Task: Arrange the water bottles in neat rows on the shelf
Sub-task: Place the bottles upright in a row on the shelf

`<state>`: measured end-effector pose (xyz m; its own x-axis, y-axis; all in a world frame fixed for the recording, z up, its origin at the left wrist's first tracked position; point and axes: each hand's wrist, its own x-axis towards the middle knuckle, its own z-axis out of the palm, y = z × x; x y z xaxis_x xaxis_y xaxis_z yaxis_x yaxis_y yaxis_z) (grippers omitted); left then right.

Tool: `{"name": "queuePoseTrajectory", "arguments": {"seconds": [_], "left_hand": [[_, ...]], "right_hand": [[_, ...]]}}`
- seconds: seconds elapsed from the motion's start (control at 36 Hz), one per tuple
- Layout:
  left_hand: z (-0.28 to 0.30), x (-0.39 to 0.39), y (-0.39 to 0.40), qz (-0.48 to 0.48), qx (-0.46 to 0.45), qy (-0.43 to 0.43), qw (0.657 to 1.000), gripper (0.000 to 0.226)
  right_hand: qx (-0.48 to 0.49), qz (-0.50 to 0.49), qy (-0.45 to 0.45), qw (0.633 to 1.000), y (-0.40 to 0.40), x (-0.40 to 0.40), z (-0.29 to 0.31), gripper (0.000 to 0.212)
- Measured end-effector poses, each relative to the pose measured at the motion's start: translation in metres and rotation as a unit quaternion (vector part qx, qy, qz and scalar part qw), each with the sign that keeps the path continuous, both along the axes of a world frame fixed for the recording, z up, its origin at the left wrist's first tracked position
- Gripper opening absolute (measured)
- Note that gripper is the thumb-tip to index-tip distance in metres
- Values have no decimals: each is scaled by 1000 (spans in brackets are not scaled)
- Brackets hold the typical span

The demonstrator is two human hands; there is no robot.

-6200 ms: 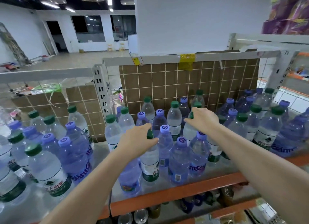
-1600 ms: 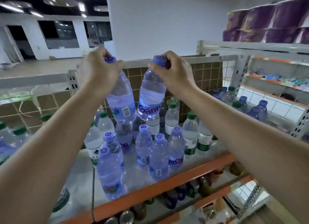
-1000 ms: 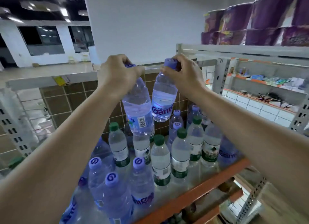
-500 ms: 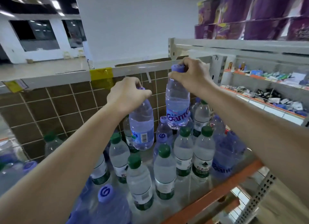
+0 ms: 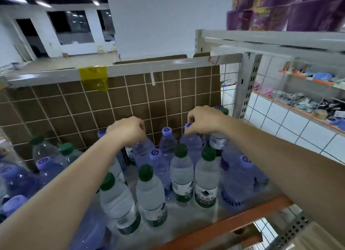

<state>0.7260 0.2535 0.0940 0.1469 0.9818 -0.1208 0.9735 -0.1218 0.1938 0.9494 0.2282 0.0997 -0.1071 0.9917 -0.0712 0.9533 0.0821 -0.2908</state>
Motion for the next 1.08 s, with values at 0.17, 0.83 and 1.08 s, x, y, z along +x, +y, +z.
{"name": "queuePoseTrajectory", "arguments": {"seconds": [0.17,0.83,1.08], "left_hand": [[-16,4,3,15,-40,19,999,15],[-10,7,-20,28,-34,48,998,37],[1,37,-34,-31,43,-7,999,30]], "right_hand": [[-71,30,-24,997,3,5,-13,22],[-120,27,34,992,0,19,-14,34],[13,11,38,999,-28,19,-5,33]]}}
